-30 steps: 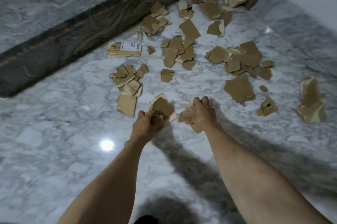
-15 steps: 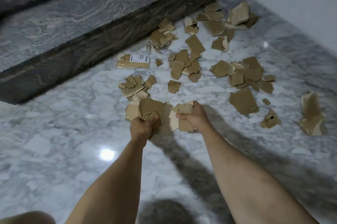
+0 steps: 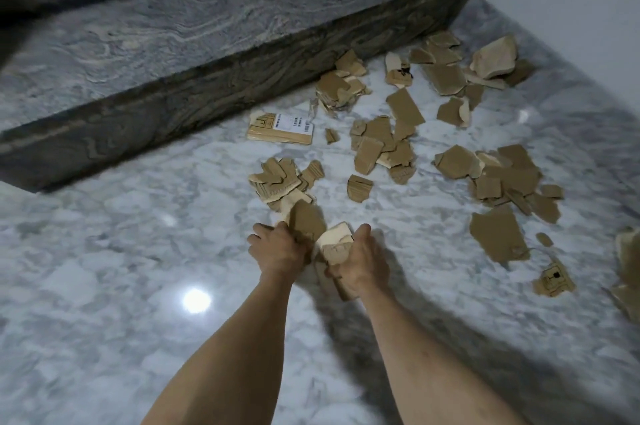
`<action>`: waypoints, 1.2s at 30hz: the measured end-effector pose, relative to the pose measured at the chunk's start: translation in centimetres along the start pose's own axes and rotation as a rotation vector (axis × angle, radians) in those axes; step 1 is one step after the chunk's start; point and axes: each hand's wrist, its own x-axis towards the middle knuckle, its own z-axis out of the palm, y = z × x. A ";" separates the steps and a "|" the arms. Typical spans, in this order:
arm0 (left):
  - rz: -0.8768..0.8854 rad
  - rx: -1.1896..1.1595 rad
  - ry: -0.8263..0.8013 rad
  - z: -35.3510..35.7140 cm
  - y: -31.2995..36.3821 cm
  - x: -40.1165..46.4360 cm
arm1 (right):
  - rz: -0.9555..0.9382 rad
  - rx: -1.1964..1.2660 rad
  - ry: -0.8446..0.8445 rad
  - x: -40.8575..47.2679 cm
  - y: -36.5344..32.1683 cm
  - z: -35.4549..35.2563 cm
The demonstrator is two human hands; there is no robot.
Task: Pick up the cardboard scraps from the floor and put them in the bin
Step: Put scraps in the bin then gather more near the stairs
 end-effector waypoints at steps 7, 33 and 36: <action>0.095 -0.259 -0.013 -1.0 0.2 -0.7 | 0.191 0.480 -0.029 -0.3 1.3 -0.6; 0.187 -0.037 -0.044 -7.0 3.2 9.2 | -0.133 -0.042 -0.133 11.6 -0.8 -7.0; 0.194 0.029 -0.008 -6.9 3.7 9.4 | -0.138 -0.060 -0.137 11.5 -0.8 -7.0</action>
